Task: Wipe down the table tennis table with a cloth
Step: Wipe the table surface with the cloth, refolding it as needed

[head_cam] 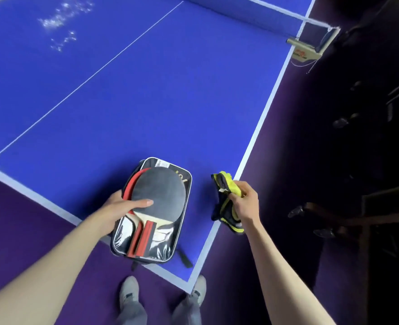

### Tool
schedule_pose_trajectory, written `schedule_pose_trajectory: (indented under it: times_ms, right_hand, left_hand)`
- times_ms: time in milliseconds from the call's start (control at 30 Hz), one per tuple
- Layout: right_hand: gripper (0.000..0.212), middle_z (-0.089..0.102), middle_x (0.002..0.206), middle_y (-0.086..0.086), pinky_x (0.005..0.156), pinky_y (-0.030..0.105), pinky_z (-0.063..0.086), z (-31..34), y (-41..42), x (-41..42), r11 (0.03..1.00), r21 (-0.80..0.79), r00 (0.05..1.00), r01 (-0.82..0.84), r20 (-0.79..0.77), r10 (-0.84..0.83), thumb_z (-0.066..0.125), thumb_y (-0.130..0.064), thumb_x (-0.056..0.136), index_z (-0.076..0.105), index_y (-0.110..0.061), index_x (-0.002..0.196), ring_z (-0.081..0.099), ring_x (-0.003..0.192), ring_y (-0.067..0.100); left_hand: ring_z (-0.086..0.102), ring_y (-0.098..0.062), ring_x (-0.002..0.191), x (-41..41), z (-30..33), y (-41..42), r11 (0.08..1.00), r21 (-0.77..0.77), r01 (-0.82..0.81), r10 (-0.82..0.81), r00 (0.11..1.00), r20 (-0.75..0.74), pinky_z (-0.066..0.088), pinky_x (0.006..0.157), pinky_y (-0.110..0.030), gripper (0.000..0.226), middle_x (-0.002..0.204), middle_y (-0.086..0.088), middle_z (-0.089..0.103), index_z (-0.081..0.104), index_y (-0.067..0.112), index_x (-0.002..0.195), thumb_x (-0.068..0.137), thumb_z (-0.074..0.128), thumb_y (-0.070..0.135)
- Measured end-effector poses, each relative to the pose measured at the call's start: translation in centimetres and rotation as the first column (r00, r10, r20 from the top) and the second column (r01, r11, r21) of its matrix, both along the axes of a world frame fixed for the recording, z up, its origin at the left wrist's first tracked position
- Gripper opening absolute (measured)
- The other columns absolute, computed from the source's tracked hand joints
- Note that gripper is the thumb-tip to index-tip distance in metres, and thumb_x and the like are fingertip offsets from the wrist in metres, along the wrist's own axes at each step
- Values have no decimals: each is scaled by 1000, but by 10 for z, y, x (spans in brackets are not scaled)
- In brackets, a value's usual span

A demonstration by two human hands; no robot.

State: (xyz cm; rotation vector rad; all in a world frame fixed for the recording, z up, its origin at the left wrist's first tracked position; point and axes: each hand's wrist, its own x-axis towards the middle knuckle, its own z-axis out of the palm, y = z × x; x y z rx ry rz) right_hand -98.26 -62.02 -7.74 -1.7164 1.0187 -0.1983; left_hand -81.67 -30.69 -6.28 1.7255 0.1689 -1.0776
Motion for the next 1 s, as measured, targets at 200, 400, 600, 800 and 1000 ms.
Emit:
schedule_pose_trajectory:
  times_ms: [200,400,600,800,1000]
  right_hand:
    - [60,67,131,5,102,21,49,-67,12,50,896,-408,984,-175,-94,149,55,7,80,64,-18,134,63,121,25]
    - [65,48,158,12,119,53,36,-106,123,0,741,-561,922,-368,-120,367,65,8,79,61,-13,141,39,151,32]
    - [50,50,158,-1,113,41,43,-94,244,-66,607,-487,734,-628,-112,670,58,-14,78,68,-25,126,46,147,23]
    - [60,47,161,-4,116,42,43,-105,196,-49,301,-624,517,-721,-196,833,55,-6,86,64,-30,140,44,148,21]
    - [65,51,156,11,121,49,36,-111,107,93,645,-633,887,-429,-158,434,56,7,83,64,-20,142,43,148,33]
  left_hand:
    - [76,-29,98,40,3,41,969,-22,-245,246,962,120,56,96,-52,58,106,-6,78,71,20,116,64,95,21]
    - [76,-29,97,63,13,69,936,-28,-351,351,921,167,57,94,-52,64,106,-6,78,71,21,118,60,97,23]
    - [77,-26,93,78,31,67,902,-36,-430,429,884,186,60,88,-45,54,102,-4,79,72,19,118,68,93,20]
    - [77,-24,85,78,43,76,879,-37,-476,475,865,163,61,73,-39,39,93,-1,80,71,24,104,71,90,19]
    - [77,-24,91,75,38,110,835,-55,-547,549,823,146,60,78,-40,56,104,-3,79,70,24,121,69,92,21]
